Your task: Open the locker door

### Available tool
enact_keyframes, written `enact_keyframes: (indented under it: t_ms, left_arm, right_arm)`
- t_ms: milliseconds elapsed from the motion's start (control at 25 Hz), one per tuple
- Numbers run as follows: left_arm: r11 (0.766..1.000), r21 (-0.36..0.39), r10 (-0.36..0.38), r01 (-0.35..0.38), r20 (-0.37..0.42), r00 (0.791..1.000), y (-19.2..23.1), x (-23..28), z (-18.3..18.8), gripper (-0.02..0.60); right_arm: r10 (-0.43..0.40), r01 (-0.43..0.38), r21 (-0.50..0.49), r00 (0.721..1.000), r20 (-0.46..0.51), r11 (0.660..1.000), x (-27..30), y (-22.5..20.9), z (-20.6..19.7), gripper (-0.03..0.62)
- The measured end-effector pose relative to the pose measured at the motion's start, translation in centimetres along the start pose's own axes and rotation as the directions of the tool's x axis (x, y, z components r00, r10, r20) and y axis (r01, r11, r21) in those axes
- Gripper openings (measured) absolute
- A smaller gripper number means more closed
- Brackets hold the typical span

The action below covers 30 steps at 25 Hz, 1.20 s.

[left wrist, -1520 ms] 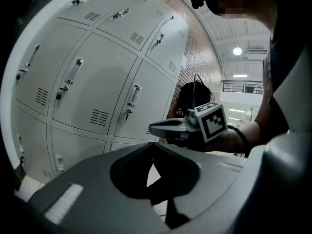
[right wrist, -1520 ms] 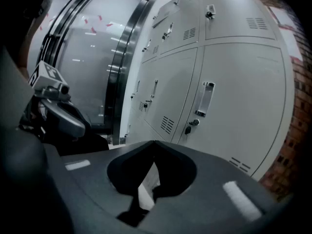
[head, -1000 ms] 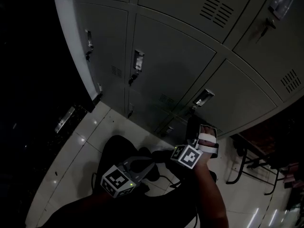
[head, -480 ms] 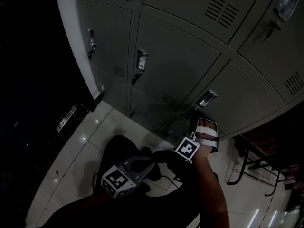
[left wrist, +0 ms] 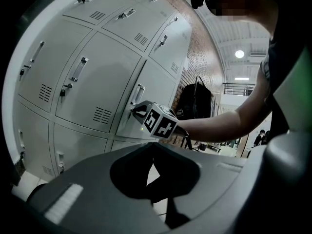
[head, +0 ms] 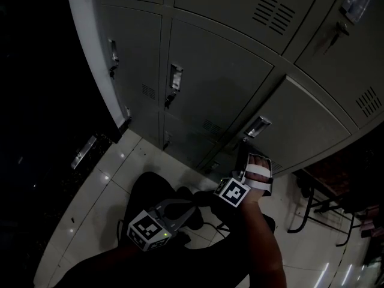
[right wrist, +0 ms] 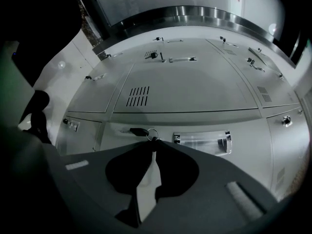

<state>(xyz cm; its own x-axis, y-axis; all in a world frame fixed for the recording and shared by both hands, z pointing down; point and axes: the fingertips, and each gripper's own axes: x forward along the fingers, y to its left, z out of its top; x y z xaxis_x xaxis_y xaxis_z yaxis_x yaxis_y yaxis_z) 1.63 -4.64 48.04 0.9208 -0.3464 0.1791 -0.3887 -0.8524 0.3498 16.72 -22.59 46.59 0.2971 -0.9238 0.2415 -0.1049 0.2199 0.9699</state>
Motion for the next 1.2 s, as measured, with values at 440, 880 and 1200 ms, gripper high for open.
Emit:
enact_keyframes:
  t_ms: [440, 880, 1200]
  left_arm:
    - [1.0, 0.019, -0.006, 0.006, -0.008, 1.0, -0.4, -0.2, 0.1, 0.012]
    - [0.997, 0.055, -0.05, 0.052, -0.038, 0.998, -2.7, 0.8, -0.2, 0.012]
    - [0.993, 0.075, -0.081, 0.086, -0.067, 0.995, -4.5, 1.7, -0.4, 0.011]
  right_arm:
    - [-0.021, 0.026, -0.031, 0.99, 0.142, 0.999, -8.2, 1.7, -0.7, 0.025]
    - [0.043, -0.026, -0.099, 0.983, 0.178, 0.995, -16.2, 4.0, -5.5, 0.026]
    - [0.048, -0.043, -0.064, 0.996, 0.073, 0.997, -20.0, 5.1, -11.1, 0.026]
